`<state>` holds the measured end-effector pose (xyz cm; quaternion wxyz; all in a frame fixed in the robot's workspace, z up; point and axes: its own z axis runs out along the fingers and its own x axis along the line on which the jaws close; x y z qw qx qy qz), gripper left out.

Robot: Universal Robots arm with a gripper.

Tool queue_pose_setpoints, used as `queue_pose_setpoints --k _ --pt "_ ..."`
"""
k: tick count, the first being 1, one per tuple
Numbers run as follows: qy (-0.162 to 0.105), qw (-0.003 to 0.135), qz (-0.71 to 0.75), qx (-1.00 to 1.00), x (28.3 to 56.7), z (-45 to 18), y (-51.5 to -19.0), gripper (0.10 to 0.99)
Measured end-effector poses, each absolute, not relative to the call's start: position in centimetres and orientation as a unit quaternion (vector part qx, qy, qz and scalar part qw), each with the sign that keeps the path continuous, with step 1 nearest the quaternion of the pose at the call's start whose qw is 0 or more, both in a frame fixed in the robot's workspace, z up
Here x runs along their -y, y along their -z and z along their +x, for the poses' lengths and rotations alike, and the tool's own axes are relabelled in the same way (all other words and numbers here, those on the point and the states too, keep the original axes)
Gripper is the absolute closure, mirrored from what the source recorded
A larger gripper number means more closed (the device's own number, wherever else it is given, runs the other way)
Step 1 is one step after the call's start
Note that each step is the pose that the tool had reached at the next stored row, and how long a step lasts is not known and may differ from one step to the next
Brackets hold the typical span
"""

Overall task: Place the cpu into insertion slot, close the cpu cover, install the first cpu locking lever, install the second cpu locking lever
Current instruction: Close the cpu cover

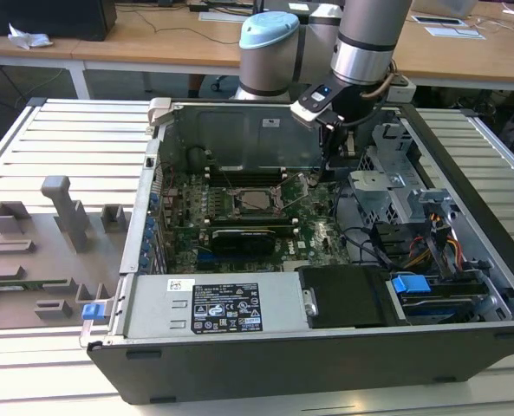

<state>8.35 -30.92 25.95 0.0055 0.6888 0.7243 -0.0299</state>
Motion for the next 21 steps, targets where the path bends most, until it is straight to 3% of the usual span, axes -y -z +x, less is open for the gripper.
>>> queue_pose_setpoints --k 21 --pt "0.03 0.005 0.689 -0.724 30.9 7.3 -24.2 0.98"
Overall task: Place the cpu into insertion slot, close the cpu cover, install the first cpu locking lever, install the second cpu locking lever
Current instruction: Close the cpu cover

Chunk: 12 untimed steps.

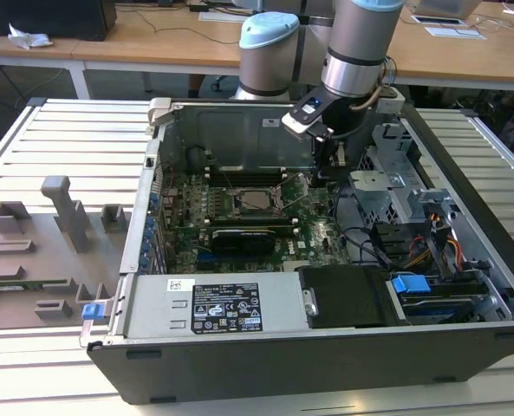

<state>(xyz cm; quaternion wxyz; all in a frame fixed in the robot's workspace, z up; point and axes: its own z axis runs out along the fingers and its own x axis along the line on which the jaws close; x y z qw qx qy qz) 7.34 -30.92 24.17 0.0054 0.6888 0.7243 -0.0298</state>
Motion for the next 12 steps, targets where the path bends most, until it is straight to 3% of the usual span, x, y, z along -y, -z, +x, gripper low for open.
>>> queue_pose_setpoints --k 12 --pt "0.029 0.006 0.689 -0.724 30.9 5.6 -24.2 0.98"
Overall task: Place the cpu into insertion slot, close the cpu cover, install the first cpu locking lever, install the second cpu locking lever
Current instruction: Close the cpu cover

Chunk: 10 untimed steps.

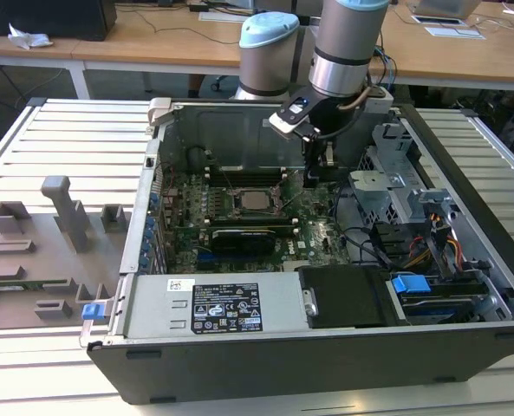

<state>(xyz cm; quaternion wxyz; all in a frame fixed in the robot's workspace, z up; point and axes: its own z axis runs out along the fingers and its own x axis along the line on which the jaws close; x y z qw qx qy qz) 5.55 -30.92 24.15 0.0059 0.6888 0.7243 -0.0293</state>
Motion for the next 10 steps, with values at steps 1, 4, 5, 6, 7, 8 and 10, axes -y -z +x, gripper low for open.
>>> queue_pose_setpoints --k 1,4,5,6,7,8,10 --pt "0.029 0.006 0.689 -0.724 30.92 5.47 -24.16 0.98" --pt "0.029 0.006 0.689 -0.724 30.92 5.19 -24.15 0.98" --pt "0.029 0.006 0.689 -0.724 30.92 5.08 -24.15 0.98" --pt "0.029 0.006 0.689 -0.724 30.92 4.91 -24.15 0.98" --pt "0.029 0.006 0.689 -0.724 30.92 4.81 -24.15 0.98" --pt "0.029 0.006 0.689 -0.724 30.93 4.65 -24.15 0.98" --pt "0.029 0.006 0.689 -0.724 30.92 4.48 -24.15 0.98"
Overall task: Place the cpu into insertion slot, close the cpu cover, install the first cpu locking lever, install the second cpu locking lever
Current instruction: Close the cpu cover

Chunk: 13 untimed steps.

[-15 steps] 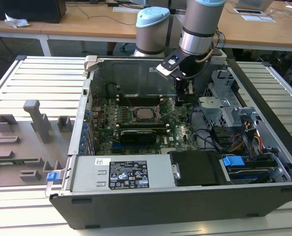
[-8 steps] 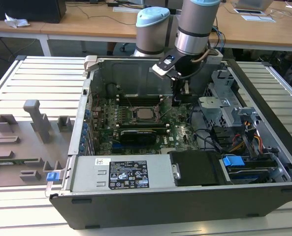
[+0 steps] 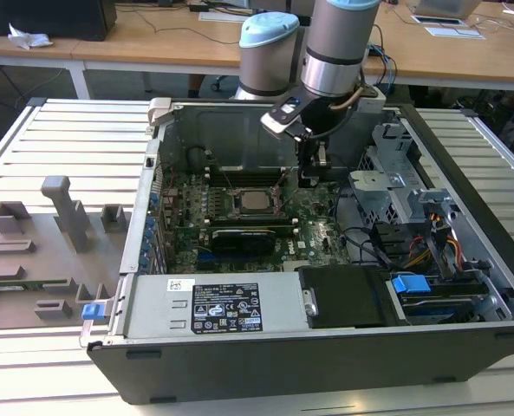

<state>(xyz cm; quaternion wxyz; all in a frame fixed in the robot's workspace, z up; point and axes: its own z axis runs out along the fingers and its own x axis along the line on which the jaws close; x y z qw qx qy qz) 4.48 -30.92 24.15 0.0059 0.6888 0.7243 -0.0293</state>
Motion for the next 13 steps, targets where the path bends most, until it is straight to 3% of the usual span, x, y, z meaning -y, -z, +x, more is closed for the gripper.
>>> queue_pose_setpoints --k 13 --pt "0.029 0.006 0.689 -0.724 30.9 3.2 -24.2 0.98"
